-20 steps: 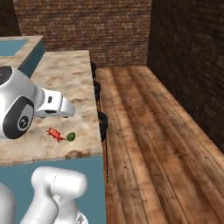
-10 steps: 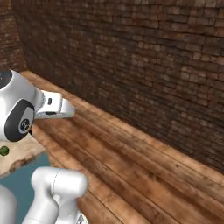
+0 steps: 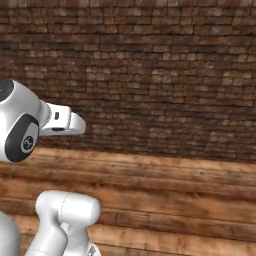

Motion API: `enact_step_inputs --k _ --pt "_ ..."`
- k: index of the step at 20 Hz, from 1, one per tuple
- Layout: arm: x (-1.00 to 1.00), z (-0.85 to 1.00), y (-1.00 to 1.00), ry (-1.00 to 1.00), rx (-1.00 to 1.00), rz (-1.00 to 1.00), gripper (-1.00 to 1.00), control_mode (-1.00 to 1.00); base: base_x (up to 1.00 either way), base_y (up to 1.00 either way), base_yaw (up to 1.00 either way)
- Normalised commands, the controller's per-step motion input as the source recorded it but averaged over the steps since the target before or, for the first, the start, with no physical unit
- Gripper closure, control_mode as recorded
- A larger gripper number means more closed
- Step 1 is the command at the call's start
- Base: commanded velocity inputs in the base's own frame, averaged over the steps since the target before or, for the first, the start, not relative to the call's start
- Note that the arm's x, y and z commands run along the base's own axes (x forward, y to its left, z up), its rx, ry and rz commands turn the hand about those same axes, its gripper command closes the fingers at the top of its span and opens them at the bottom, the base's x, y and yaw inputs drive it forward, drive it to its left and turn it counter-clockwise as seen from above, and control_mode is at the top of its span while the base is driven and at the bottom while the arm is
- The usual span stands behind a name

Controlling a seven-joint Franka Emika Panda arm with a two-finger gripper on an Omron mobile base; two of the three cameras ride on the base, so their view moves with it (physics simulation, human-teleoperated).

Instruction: Open the fridge, remove the mango, avocado, and fish, and place them on any counter.

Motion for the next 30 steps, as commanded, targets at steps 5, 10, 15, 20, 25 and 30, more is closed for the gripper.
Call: enact_step_inputs --k 5,10,15,20,25,30 --pt "0.0 0.0 0.0 0.0 0.0 0.0 -1.0 1.0 0.0 -0.01 -0.97" --pt "0.0 0.0 0.0 0.0 0.0 0.0 -1.0 1.0 0.0 0.0 -0.97" --pt "0.0 0.0 0.0 0.0 0.0 0.0 -1.0 1.0 0.0 -0.11 -0.95" --pt "0.0 0.0 0.0 0.0 0.0 0.0 -1.0 1.0 0.01 -0.19 -0.92" --pt "0.0 0.0 0.0 0.0 0.0 0.0 -1.0 1.0 0.27 -0.33 -0.75" --pt "0.0 0.0 0.0 0.0 0.0 0.0 -1.0 1.0 0.34 -0.07 -0.18"
